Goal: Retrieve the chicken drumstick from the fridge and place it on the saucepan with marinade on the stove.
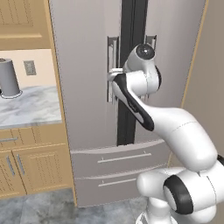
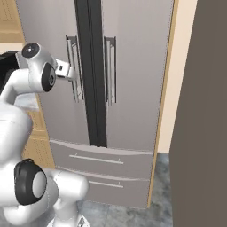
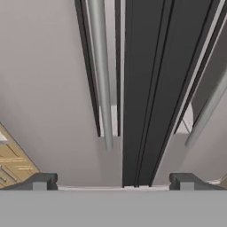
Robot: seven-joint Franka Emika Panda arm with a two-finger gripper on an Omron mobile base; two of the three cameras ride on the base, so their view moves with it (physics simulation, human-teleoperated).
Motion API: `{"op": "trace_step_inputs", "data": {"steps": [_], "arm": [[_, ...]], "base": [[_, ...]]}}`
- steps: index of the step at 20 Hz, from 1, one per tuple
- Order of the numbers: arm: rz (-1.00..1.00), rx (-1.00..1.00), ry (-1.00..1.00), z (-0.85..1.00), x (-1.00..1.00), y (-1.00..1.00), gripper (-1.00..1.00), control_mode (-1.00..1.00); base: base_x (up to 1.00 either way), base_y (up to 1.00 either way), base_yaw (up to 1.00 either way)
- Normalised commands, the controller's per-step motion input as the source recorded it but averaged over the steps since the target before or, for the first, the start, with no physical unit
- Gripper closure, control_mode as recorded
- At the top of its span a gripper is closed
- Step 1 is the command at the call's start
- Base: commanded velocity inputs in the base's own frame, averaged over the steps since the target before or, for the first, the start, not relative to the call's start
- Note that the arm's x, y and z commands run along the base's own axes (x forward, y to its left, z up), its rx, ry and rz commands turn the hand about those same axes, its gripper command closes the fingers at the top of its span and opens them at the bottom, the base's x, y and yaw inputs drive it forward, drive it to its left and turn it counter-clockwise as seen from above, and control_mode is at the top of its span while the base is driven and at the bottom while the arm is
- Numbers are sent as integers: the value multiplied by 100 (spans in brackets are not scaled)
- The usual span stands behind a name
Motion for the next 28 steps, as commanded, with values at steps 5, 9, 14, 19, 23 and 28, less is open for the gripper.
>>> {"op": "trace_step_inputs", "data": {"steps": [5,9,14,19,23,28], "arm": [[0,0,0,0,41,0,-100,-100],[0,0,0,-4,45,0,-100,-100],[0,0,0,-12,50,6,-100,-100],[0,0,-1,-26,42,15,-100,-100],[0,0,-1,-32,37,14,-100,-100],[0,0,-3,-11,50,3,-100,-100]], "base": [[0,0,0],[0,0,0],[0,0,0],[0,0,0],[0,0,0],[0,0,0]]}}
